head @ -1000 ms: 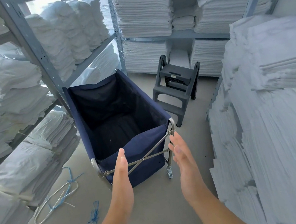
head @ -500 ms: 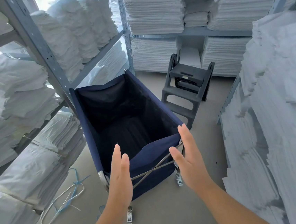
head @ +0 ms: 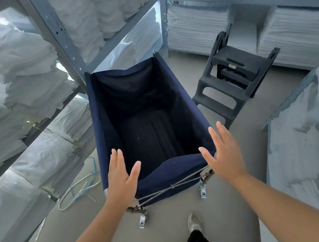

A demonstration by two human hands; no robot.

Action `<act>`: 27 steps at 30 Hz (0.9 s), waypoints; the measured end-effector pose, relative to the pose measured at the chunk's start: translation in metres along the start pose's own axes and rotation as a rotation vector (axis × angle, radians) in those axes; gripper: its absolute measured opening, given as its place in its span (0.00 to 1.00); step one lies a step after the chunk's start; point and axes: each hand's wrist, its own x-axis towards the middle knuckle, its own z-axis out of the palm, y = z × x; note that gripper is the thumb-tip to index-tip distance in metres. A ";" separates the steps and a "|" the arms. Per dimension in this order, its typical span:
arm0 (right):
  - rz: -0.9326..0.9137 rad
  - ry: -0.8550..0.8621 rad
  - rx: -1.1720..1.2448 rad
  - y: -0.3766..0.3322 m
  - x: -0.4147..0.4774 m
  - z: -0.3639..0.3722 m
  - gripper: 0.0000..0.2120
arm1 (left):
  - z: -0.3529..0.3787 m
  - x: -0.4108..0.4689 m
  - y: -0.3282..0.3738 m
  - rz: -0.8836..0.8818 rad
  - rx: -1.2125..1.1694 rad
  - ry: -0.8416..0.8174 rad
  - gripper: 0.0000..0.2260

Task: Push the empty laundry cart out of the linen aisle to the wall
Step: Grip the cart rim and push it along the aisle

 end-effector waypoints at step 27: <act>-0.013 -0.386 -0.410 0.113 0.106 0.101 0.36 | 0.042 0.088 -0.163 -0.141 0.637 0.017 0.50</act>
